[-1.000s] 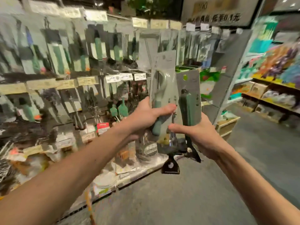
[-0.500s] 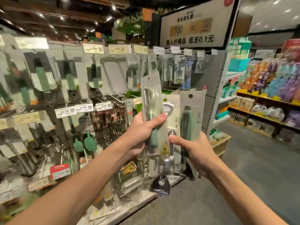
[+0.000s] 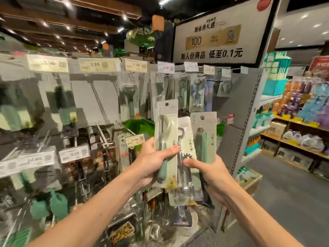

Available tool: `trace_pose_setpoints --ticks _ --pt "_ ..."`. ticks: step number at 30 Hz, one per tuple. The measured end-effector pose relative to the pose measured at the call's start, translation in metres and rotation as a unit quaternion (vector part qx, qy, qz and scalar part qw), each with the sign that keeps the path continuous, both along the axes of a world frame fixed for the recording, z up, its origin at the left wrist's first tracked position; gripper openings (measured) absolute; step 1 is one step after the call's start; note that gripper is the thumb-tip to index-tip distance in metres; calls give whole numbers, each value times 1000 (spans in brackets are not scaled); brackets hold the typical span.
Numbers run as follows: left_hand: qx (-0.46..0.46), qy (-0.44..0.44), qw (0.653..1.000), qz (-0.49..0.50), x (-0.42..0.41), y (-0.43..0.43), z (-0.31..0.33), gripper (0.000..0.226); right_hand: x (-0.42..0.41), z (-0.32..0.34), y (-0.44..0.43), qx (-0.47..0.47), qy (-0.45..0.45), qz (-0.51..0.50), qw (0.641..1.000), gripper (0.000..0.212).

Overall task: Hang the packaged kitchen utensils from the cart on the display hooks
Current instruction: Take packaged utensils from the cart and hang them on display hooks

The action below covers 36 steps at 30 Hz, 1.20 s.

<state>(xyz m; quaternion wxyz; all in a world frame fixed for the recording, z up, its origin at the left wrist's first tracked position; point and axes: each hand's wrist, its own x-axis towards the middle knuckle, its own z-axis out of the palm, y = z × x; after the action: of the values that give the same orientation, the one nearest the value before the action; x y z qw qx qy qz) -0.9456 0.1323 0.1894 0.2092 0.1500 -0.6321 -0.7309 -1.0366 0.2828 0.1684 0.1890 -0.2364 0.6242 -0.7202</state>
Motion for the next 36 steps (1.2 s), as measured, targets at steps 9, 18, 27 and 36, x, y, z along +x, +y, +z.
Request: trace_pose_setpoints --ticks 9,18,27,36 --pt "-20 27 998 46 -89 -44 14 49 -102 20 -44 -25 37 87 995 52" --pt "12 56 992 115 -153 -66 30 57 -202 33 -84 -62 -12 211 976 53" --pt "-94 25 962 256 -196 -67 34 72 -274 28 -116 -60 -15 256 965 72" --pt "-255 -36 896 361 -191 -98 36 35 -297 32 -129 -82 -21 276 957 64"
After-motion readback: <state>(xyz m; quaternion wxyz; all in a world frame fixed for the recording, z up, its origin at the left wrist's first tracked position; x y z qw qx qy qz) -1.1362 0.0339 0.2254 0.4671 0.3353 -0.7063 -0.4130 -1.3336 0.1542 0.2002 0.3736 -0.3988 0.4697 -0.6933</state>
